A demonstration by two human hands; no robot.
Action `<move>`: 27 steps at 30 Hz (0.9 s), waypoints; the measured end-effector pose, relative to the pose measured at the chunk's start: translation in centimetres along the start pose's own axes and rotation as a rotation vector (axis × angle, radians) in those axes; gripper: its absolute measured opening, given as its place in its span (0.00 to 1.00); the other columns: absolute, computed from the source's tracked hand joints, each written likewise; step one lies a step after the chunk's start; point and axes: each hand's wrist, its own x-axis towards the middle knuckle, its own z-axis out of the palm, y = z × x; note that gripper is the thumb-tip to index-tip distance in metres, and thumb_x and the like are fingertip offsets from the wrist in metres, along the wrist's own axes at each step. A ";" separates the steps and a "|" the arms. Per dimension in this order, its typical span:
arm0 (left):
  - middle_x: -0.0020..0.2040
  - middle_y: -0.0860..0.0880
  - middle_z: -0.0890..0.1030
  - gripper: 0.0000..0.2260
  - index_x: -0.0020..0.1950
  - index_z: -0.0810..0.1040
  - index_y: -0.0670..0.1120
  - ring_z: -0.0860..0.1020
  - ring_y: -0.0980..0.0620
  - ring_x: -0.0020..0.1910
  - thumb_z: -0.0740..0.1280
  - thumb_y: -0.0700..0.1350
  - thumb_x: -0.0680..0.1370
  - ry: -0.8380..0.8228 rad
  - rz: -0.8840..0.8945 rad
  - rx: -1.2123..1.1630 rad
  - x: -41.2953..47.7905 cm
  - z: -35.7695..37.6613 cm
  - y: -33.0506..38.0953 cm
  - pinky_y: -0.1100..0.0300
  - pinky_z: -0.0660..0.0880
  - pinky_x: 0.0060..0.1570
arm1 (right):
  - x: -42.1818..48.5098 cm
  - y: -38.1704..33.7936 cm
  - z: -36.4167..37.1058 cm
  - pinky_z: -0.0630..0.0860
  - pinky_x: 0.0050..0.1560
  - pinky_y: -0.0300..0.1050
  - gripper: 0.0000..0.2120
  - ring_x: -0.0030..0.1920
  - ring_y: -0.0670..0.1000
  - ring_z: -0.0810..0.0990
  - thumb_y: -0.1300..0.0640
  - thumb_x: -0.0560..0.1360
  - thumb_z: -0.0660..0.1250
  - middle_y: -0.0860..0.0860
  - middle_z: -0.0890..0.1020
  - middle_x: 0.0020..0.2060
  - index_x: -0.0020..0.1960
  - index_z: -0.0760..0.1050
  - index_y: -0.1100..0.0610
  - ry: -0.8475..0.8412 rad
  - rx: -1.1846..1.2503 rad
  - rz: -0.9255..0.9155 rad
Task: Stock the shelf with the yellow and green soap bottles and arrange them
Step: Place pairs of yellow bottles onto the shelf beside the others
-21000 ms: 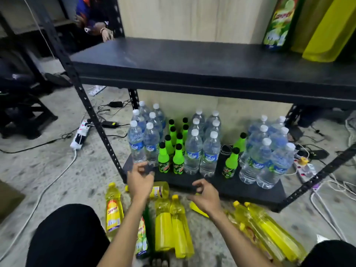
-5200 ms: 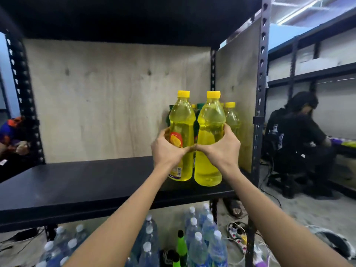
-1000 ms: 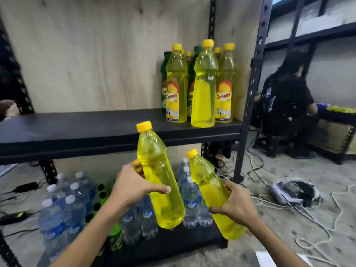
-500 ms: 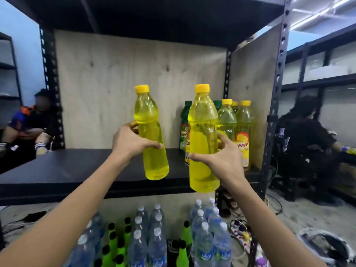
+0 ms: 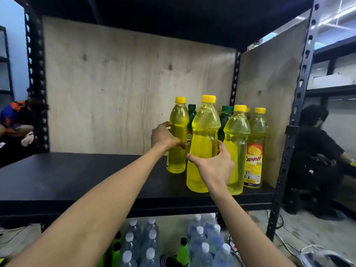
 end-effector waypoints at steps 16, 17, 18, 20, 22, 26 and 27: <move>0.68 0.46 0.77 0.46 0.77 0.66 0.52 0.77 0.44 0.66 0.83 0.46 0.62 -0.171 -0.121 -0.082 0.8 2.6 -1.7 0.48 0.76 0.63 | 0.8 1.2 0.6 0.75 0.62 0.49 0.55 0.66 0.56 0.76 0.41 0.59 0.82 0.55 0.78 0.66 0.77 0.60 0.55 -0.093 -0.136 -0.061; 0.69 0.46 0.76 0.46 0.78 0.64 0.52 0.76 0.43 0.66 0.82 0.43 0.64 -0.192 -0.125 -0.100 0.5 2.4 -1.8 0.47 0.76 0.63 | 0.7 0.9 0.3 0.74 0.63 0.49 0.57 0.67 0.56 0.75 0.42 0.59 0.83 0.55 0.76 0.68 0.79 0.57 0.55 -0.099 -0.128 -0.085; 0.71 0.45 0.75 0.45 0.79 0.62 0.51 0.75 0.43 0.67 0.80 0.40 0.66 -0.204 -0.133 -0.125 0.0 2.3 -2.0 0.47 0.76 0.63 | 0.7 0.5 -0.1 0.73 0.64 0.47 0.58 0.69 0.55 0.73 0.43 0.60 0.83 0.54 0.75 0.69 0.80 0.55 0.54 -0.096 -0.119 -0.120; 0.71 0.46 0.74 0.39 0.78 0.63 0.52 0.74 0.44 0.68 0.75 0.36 0.70 -0.147 -0.145 -0.197 -1.1 1.7 -2.0 0.48 0.77 0.62 | 1.0 -0.8 -0.9 0.68 0.63 0.41 0.57 0.69 0.53 0.71 0.45 0.61 0.83 0.53 0.72 0.71 0.80 0.53 0.52 -0.070 -0.105 -0.216; 0.64 0.50 0.78 0.30 0.71 0.72 0.55 0.76 0.47 0.64 0.70 0.34 0.72 -0.023 -0.103 -0.321 -2.8 1.1 -2.1 0.49 0.80 0.58 | 1.9 -2.6 -1.6 0.65 0.60 0.37 0.55 0.67 0.53 0.71 0.47 0.62 0.82 0.54 0.71 0.70 0.80 0.53 0.51 -0.037 -0.093 -0.310; 0.56 0.50 0.82 0.21 0.56 0.79 0.56 0.81 0.51 0.55 0.67 0.31 0.74 -0.116 -0.054 -0.630 -6.3 -0.2 -2.3 0.58 0.80 0.46 | 5.5 -6.7 -1.7 0.69 0.66 0.50 0.53 0.67 0.57 0.71 0.46 0.63 0.82 0.56 0.71 0.67 0.79 0.55 0.53 -0.068 -0.105 -0.333; 0.57 0.48 0.82 0.21 0.58 0.79 0.56 0.81 0.50 0.54 0.68 0.32 0.73 -0.210 -0.066 -0.669 -6.9 -0.3 -2.4 0.58 0.79 0.45 | 6.3 -7.4 -1.6 0.69 0.66 0.52 0.53 0.67 0.59 0.71 0.45 0.63 0.81 0.57 0.72 0.67 0.78 0.55 0.55 -0.096 -0.139 -0.317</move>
